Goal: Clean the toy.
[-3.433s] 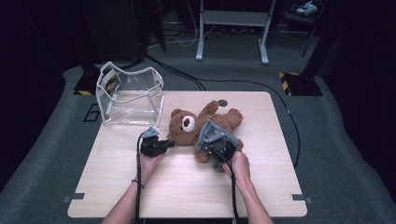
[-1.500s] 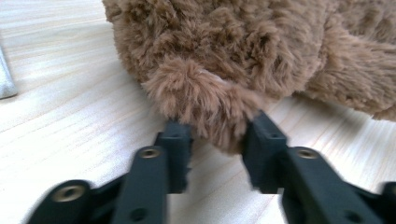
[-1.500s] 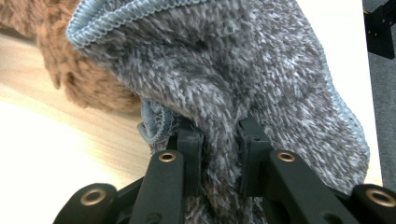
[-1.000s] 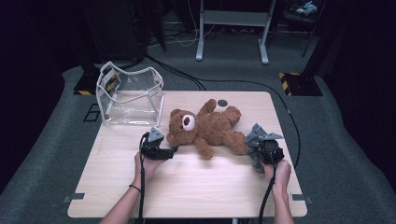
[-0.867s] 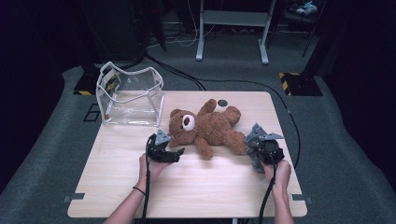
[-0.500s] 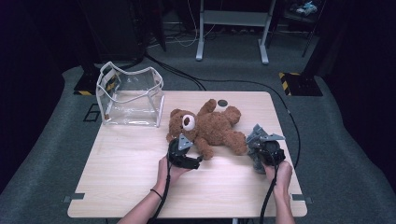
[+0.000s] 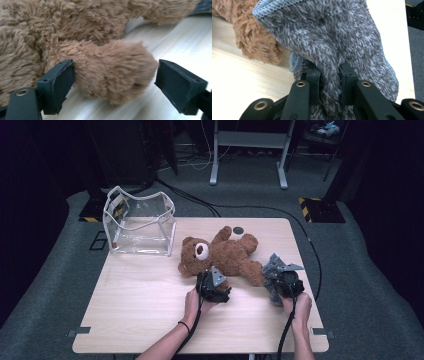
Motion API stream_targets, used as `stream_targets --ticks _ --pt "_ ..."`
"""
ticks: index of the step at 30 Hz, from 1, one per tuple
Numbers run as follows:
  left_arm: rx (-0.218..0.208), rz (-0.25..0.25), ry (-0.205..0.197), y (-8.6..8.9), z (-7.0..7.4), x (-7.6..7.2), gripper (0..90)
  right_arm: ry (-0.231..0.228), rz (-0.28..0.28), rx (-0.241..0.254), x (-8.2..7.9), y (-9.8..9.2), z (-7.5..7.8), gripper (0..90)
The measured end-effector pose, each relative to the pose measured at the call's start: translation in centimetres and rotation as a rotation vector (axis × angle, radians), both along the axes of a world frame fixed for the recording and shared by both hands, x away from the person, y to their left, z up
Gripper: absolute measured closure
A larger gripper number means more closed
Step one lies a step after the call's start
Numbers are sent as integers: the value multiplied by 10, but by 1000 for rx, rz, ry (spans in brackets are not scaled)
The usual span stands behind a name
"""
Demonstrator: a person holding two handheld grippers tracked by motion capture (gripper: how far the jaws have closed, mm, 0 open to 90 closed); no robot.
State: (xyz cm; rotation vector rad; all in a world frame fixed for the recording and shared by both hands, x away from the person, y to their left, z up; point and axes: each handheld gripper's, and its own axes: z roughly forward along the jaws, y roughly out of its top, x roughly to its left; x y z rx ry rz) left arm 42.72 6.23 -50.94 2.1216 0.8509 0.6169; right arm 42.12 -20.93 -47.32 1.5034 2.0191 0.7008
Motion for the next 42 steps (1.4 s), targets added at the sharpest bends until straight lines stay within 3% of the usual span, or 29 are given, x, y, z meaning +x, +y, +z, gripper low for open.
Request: stream_targets --ticks 3,5,12,19,23,27,32,42 --pt "4 12 -9 1 -3 2 287 0 -1 3 0 0 0 740" --pt "-15 16 -7 3 -4 3 310 -2 2 5 0 0 0 739" --pt "-31 -7 -54 5 -1 2 536 -2 -5 13 -1 1 0 739" --pt "-54 -42 -65 13 2 3 735 -8 -3 11 -2 0 2 739" --pt "-91 -72 -75 21 9 3 774 -25 5 20 -4 0 5 740" --pt "-118 -115 -118 29 23 3 795 -45 19 17 -6 2 11 740" --pt "-115 -147 -161 36 40 9 810 -68 39 18 -7 6 20 740" --pt "-175 -172 -161 53 67 28 827 -97 61 30 -9 16 32 740"
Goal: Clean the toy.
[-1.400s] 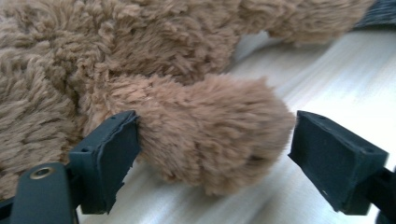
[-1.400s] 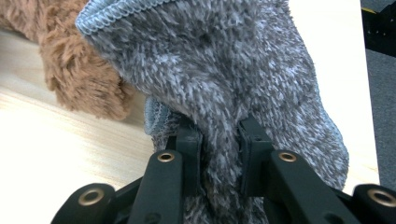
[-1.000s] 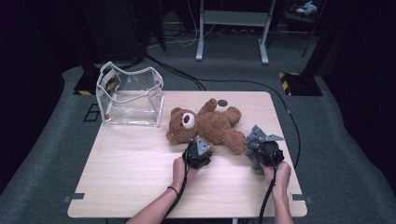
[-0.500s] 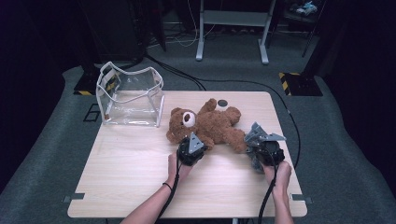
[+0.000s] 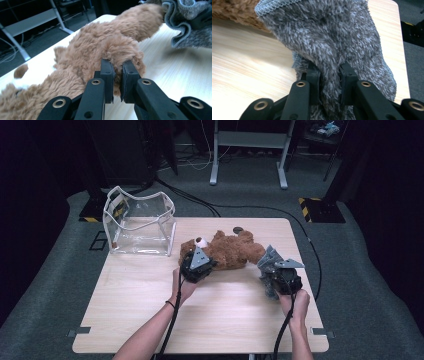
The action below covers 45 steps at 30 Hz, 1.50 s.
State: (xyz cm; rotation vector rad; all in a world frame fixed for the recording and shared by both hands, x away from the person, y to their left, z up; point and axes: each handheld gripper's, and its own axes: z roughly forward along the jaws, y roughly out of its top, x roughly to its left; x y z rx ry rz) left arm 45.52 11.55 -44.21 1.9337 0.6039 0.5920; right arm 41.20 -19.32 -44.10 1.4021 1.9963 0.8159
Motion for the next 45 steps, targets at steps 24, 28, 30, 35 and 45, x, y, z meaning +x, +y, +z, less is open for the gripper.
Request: stream_targets --ticks 24,28,30,35,45 --pt "-14 -34 113 13 15 25 824 -40 177 20 69 119 8 748" --pt "-36 -22 158 16 17 28 825 -31 145 10 71 113 7 749" --pt "-39 -18 189 17 19 31 825 -29 135 -2 72 109 7 749" --pt "-28 -19 251 21 25 38 825 -21 96 -7 72 100 10 749" --pt "-25 -14 327 28 32 51 824 -58 36 -9 70 74 20 748"
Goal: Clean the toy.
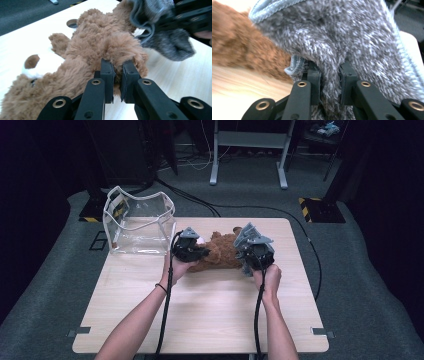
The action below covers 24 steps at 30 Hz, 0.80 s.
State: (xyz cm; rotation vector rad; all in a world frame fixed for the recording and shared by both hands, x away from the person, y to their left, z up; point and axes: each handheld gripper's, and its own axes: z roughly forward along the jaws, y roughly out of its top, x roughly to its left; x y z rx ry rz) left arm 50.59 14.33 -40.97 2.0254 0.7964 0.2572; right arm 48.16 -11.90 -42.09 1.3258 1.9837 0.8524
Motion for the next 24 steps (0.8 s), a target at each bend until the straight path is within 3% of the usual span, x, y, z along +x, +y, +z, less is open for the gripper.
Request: stream_targets --ticks 6,7,12,18,24 --pt "-5 2 28 1 3 7 824 -20 86 41 -3 16 12 748" --pt "1 -3 32 0 4 8 823 -9 129 33 0 31 11 749" --pt "20 -5 23 -2 5 9 824 41 177 33 10 56 -1 748" --pt "18 -8 40 1 7 13 823 63 146 48 18 50 -9 752" --pt "26 -4 46 4 7 15 823 61 68 46 21 21 -8 752"
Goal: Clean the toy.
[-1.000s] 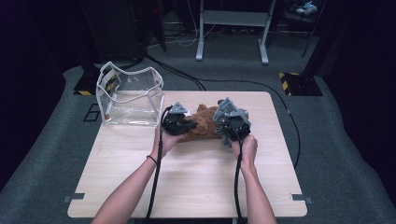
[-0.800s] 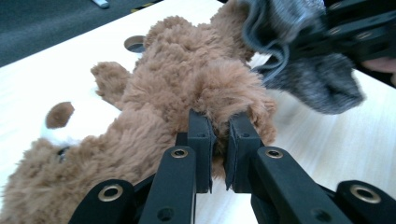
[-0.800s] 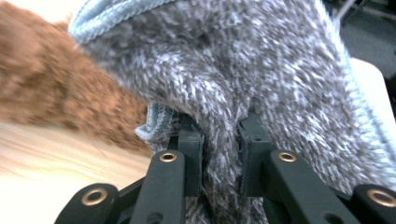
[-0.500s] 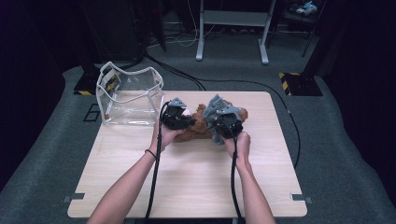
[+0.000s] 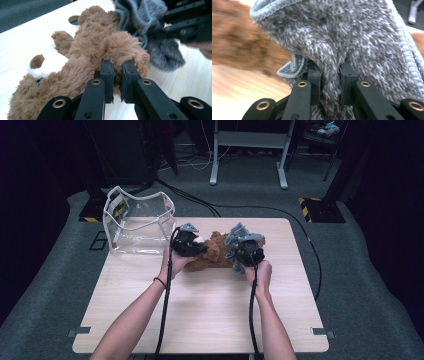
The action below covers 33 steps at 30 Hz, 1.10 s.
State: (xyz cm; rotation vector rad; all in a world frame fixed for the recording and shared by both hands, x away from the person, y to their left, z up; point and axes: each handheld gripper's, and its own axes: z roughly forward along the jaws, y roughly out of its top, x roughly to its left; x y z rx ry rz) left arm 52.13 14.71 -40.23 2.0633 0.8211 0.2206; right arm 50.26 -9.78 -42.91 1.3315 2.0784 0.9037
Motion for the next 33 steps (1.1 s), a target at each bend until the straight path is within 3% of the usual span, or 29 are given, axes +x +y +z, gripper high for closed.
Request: stream_targets --ticks 7,12,15,21,25,29,33 --pt "9 0 3 2 1 3 823 4 -128 -6 7 -41 -2 752" --pt "18 -3 3 2 3 6 824 -3 -183 -8 7 -56 -3 751" --pt "16 1 3 1 4 7 823 -35 -155 -3 -3 -51 0 751" --pt "14 2 14 -3 7 11 821 -78 -1 19 -28 -12 1 750" --pt "14 1 21 -4 9 13 820 -64 105 41 -33 18 -4 750" --pt "32 -2 16 -4 11 16 820 -42 124 18 -27 36 -12 750" --pt "30 -1 23 -3 11 16 821 -13 92 21 -19 29 -15 751"
